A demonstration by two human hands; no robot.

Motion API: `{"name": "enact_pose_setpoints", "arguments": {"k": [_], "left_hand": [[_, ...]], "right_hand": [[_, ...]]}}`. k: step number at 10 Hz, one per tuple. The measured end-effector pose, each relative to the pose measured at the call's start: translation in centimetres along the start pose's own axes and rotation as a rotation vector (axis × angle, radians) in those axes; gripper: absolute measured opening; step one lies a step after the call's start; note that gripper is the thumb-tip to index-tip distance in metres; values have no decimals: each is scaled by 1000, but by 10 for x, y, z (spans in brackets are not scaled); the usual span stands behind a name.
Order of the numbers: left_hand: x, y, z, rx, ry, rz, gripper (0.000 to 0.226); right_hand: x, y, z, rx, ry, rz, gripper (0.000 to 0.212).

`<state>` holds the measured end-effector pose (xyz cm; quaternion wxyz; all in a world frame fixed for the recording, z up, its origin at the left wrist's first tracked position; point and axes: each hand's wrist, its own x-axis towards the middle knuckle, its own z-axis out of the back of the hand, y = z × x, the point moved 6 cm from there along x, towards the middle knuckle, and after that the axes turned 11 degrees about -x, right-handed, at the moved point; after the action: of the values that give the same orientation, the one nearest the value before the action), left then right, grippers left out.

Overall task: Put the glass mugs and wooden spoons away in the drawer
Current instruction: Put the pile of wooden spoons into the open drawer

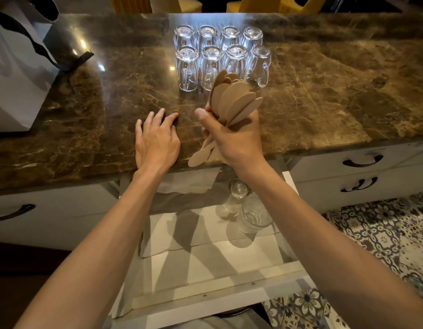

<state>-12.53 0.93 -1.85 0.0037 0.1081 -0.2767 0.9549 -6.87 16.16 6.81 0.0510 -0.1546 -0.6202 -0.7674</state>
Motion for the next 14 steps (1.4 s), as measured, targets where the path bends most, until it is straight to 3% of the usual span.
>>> {"name": "enact_pose_setpoints", "arguments": {"k": [2, 4, 6, 7, 9, 14], "left_hand": [[-1, 0, 0, 4, 15, 0, 40], [-1, -2, 3, -18, 29, 2, 41], [-3, -3, 4, -14, 20, -4, 41], [-2, -2, 3, -21, 15, -6, 41], [-1, 1, 0, -39, -3, -8, 40], [0, 1, -1, -25, 2, -17, 41]], "right_hand": [[-38, -16, -8, -46, 139, -72, 25], [-80, -29, -21, -181, 316, -2, 28], [-110, -49, -39, -433, 669, 44, 19], [-133, -74, -50, -646, 972, 52, 18], [-167, -118, -51, -799, 1232, -14, 18], [-197, -179, -19, -970, 1473, -126, 36]]}}
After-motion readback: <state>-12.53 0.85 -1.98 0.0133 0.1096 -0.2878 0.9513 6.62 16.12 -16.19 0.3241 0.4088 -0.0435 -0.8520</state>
